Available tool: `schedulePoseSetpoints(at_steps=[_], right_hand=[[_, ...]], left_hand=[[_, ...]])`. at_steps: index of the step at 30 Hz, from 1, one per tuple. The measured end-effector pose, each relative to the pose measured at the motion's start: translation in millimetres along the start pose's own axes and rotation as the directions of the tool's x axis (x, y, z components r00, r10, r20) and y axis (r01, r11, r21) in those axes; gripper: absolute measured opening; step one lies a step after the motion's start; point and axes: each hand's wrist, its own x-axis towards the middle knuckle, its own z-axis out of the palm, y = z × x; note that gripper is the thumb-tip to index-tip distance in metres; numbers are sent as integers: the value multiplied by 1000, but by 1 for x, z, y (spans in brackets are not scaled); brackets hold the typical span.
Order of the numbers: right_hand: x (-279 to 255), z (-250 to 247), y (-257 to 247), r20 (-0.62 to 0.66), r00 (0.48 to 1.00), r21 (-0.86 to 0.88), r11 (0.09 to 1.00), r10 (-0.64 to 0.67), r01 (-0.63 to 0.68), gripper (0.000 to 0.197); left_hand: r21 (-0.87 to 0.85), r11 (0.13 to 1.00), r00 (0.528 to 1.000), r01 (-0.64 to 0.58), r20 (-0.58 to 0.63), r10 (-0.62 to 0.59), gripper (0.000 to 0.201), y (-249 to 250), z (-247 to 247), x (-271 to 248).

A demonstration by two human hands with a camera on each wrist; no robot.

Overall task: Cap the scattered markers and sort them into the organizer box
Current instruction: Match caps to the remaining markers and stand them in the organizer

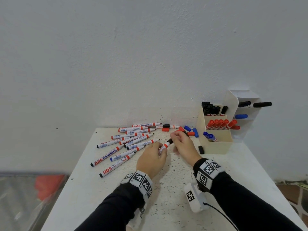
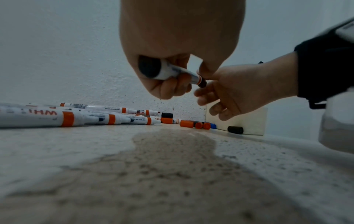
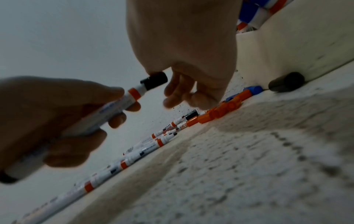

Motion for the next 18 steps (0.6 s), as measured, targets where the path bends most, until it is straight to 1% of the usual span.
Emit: schedulePoseSetpoints(at_steps=[2,3,5,7,11,13,16,17,18], right_hand=[[0,-2,2,-6,998,-121,991,60,-60,35],[0,-2,2,-18,997,-162,984,75,-77,40],[-1,0,0,-26,996,-175,980,90,-93,42],[-3,4,-2,-25,995,-148,984,92,-94,41],[-7,11,-3,-16,998,-127,990,67,-69,38],[-8,12,-3,-9,997,-92,993,77,-78,39],[-10,13,-4,-6,997,-17,996,83,-83,41],[-11,13,-5,-9,998,-16,998,68,-68,42],[-12,13,-8,-15,999,-33,999,41,-42,42]], left_hand=[[31,998,998,-45,35,44,29,2,-1,-2],[71,995,996,-66,65,62,29,3,-2,-3],[150,985,991,-84,118,67,31,7,-2,-5],[164,984,984,-75,169,47,33,10,-3,-5],[-33,999,962,-19,272,27,32,12,-8,-4],[-73,997,946,5,323,19,34,15,-13,-1],[-162,980,915,111,401,-37,37,19,-18,2],[-193,972,913,132,406,-43,37,19,-18,3],[-206,971,921,125,389,-36,37,19,-18,3]])
